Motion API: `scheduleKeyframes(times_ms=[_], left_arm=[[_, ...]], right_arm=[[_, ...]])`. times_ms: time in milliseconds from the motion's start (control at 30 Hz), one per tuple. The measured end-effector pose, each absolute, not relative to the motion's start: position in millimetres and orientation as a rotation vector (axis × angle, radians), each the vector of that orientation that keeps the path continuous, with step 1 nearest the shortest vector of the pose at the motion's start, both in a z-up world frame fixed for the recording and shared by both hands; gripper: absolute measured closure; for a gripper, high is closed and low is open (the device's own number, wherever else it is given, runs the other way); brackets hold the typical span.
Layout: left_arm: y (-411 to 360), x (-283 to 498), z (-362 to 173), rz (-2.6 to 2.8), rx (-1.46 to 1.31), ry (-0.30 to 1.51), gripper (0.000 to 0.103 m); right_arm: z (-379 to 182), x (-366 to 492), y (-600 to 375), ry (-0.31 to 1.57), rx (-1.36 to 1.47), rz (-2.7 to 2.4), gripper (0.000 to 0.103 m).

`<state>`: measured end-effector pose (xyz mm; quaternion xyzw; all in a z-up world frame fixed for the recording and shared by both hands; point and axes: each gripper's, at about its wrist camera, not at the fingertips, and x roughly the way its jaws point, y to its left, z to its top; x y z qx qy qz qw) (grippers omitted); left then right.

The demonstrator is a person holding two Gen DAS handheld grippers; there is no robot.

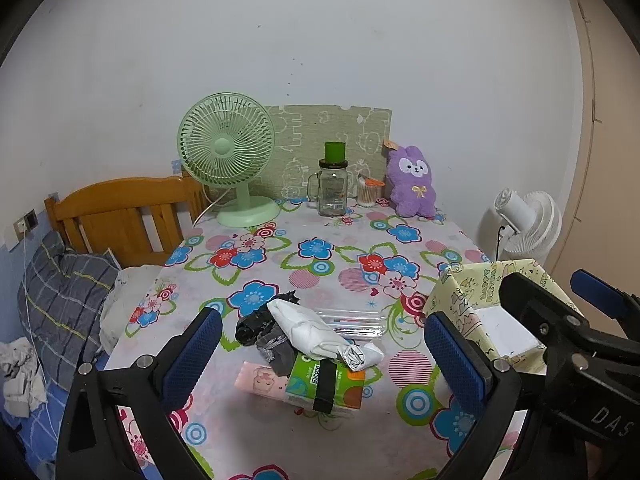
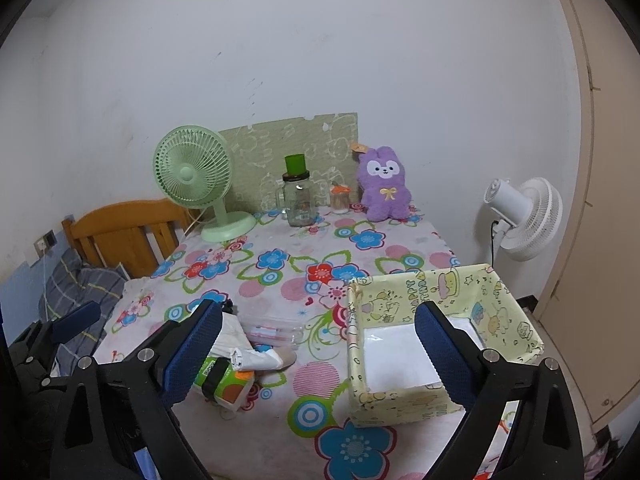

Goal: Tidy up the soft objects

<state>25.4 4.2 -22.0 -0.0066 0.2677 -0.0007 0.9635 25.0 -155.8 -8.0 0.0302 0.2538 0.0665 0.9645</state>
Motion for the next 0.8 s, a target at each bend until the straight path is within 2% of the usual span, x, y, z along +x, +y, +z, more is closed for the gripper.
scheduleKeyframes(times_ms=[800], left_arm=[[25.3,60.7,-66.5,0.002,-0.027,0.661,0.005]], right_arm=[[-51.8,66.5,-117.9,0.631,0.051,0.204,0.006]])
